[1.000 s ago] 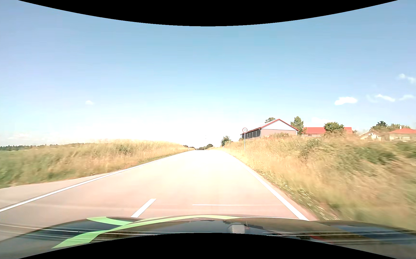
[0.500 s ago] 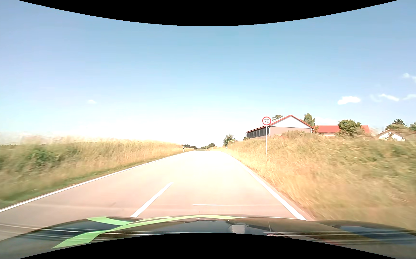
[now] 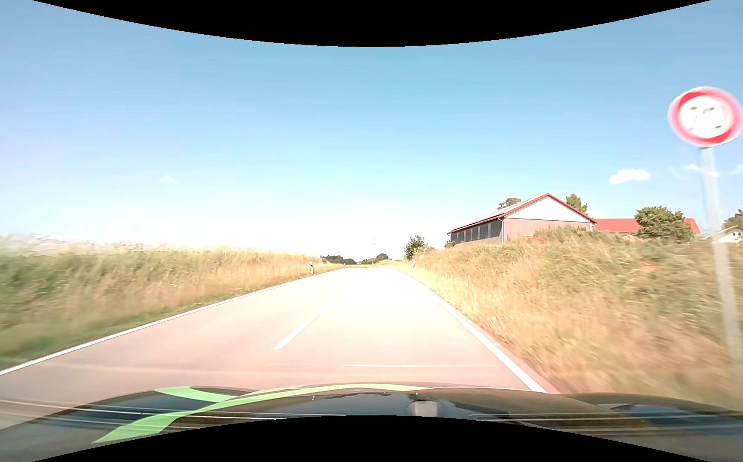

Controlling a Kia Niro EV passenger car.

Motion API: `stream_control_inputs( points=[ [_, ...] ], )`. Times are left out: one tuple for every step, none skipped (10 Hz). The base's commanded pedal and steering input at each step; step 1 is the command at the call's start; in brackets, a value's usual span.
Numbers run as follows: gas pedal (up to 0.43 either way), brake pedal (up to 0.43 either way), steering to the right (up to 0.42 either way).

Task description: Follow the waypoints while adhering to traffic rules and regulations

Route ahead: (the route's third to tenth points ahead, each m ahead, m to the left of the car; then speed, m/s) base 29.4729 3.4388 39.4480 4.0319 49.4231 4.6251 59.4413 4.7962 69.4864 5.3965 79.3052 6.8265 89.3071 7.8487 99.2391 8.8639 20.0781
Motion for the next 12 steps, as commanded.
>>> stream_control_inputs(
  points=[
    [0.24,0.0,-0.007],
    [0.24,0.0,-0.007],
    [0.24,0.0,-0.007],
    [0.248,0.0,-0.007],
    [0.268,0.0,-0.007],
    [0.287,0.0,-0.007],
    [0.299,0.0,-0.007],
    [0.311,0.0,-0.007],
    [0.331,0.0,-0.007],
    [0.331,0.0,-0.007],
    [0.331,0.0,-0.007],
    [0.311,0.0,-0.007]
  ],
)
